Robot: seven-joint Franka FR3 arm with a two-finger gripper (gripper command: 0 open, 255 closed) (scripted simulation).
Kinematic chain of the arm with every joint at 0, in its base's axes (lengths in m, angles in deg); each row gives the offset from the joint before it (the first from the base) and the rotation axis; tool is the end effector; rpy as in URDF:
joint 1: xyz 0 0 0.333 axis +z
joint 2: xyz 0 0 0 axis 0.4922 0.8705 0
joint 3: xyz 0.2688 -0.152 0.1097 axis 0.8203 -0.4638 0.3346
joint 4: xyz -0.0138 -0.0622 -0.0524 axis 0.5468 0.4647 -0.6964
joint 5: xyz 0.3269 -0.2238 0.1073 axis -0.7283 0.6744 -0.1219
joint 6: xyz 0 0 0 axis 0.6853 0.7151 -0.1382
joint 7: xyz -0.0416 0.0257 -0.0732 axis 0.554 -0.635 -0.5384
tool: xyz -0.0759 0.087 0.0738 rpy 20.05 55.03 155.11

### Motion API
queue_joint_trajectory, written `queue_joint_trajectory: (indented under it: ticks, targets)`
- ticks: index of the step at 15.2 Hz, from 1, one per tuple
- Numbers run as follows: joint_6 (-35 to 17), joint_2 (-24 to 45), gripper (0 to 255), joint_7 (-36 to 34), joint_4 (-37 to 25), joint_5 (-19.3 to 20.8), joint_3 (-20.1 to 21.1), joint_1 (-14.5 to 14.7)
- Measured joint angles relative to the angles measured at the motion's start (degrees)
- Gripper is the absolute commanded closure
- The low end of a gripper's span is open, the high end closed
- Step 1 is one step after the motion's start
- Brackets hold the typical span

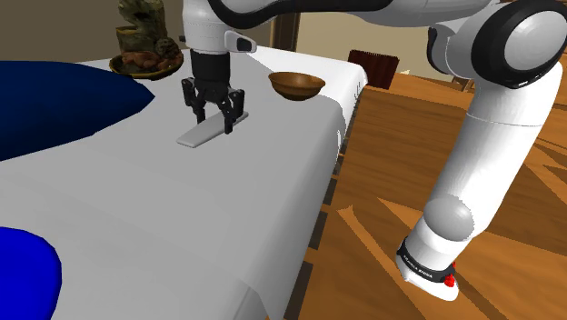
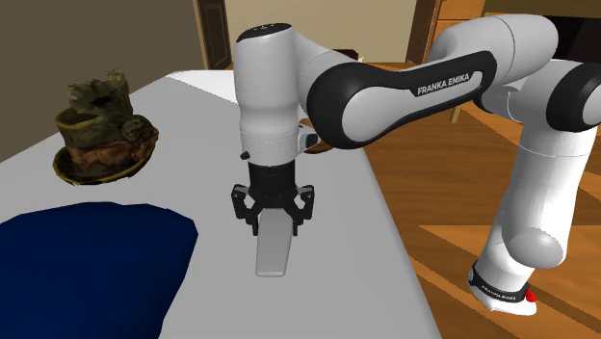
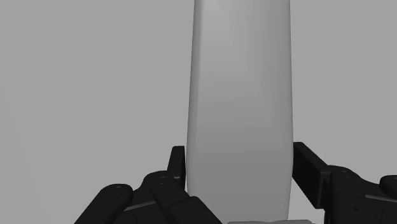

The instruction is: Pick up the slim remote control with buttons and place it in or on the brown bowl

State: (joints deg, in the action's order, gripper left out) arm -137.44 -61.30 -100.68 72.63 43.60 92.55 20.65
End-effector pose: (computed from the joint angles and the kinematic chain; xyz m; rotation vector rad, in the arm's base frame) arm 0.5238 0.3285 0.5423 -2.6002 1.7589 -0.0170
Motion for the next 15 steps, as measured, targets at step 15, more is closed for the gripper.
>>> queue_joint_trajectory:
  ticks: [15]
  targets:
    - [11.3,3.6,255,-1.1,-14.0,2.6,0.4,2.6]
